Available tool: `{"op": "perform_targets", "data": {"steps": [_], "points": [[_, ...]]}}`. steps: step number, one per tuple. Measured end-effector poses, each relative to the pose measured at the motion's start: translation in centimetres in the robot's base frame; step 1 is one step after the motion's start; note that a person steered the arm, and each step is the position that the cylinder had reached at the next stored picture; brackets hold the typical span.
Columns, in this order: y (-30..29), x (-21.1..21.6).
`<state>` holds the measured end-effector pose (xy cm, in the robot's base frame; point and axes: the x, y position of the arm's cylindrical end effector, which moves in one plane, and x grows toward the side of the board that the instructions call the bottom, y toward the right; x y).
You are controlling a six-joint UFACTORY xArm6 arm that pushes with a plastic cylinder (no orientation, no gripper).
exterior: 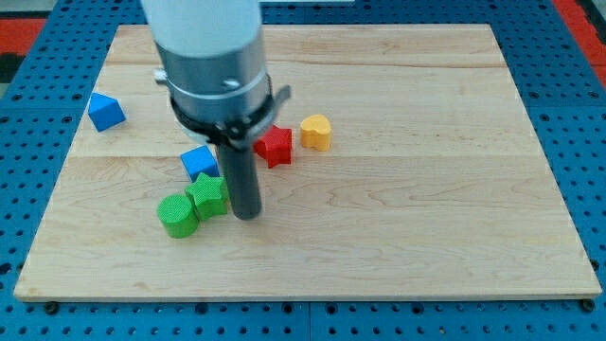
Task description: Move the green circle along with green star slightly up
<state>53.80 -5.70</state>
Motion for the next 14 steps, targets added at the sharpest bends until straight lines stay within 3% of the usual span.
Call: {"op": "perform_targets", "data": {"steps": [1,2,3,5,6,8,10,11,12,14], "points": [[-2.1,3.1],[-8.3,3.1],[-10.7,3.2],[-3.7,1.4],[-2.2,2.8],[-11.6,4.5],[-5.3,2.7],[-7.5,4.9],[-12.5,4.5],[-12.8,2.5]]}}
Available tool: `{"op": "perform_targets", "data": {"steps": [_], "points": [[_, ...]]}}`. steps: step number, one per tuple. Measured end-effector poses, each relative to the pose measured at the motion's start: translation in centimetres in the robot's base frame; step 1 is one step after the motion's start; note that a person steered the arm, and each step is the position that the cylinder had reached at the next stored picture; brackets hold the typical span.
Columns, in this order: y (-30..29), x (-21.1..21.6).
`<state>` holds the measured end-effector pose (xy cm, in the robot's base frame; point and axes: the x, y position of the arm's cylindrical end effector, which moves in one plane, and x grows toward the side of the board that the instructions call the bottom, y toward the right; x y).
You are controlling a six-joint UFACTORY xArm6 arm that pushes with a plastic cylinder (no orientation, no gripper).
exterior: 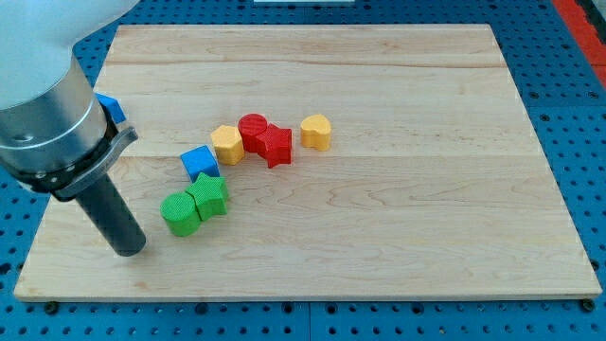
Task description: Move the green circle along with green star slightly up
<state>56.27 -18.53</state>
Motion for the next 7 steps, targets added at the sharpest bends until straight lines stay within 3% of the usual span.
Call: {"op": "perform_targets", "data": {"steps": [4,7], "points": [[10.2,-0.8],[10.3,-5.1]]}}
